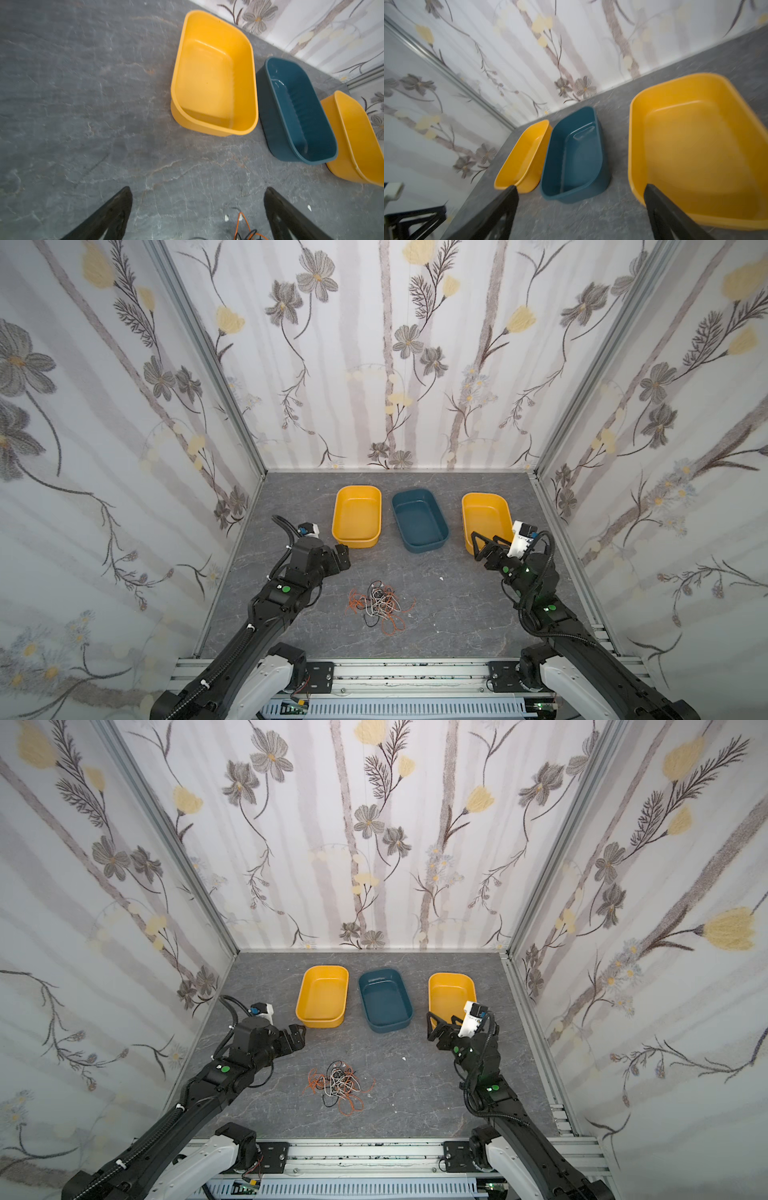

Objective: Untangle the cables
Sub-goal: 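Lower both grippers onto the cable pile from either side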

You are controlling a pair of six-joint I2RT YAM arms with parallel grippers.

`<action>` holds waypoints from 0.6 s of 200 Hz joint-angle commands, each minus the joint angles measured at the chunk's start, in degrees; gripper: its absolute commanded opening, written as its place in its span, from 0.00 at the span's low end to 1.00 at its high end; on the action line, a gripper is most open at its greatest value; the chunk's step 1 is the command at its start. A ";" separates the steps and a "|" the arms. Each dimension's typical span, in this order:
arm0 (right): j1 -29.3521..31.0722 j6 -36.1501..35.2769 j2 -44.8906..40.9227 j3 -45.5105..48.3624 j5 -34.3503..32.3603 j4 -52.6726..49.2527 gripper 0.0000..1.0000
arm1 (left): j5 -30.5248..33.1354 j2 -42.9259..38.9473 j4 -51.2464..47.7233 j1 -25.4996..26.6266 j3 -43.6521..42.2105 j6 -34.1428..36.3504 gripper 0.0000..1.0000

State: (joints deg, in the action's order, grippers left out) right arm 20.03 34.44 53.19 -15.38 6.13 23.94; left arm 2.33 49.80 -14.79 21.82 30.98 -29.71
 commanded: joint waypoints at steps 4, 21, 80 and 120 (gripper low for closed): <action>5.70 7.41 -0.39 2.77 2.32 0.68 0.92 | -0.57 -1.10 -1.43 4.25 -2.57 -6.25 1.00; 9.76 8.30 1.31 3.54 1.70 0.91 0.86 | -1.01 -1.47 -1.13 8.03 -4.70 -7.39 1.00; 22.51 10.30 17.56 0.52 1.80 6.80 0.70 | 1.55 3.34 5.44 18.31 -9.74 -12.42 0.97; 30.36 10.72 30.20 -4.54 1.64 8.53 0.66 | 3.17 7.69 10.60 22.97 -10.04 -14.14 0.94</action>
State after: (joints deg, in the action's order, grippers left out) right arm 47.77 43.97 78.08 -17.98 7.62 28.69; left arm 3.68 55.75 -9.96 43.29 21.37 -41.12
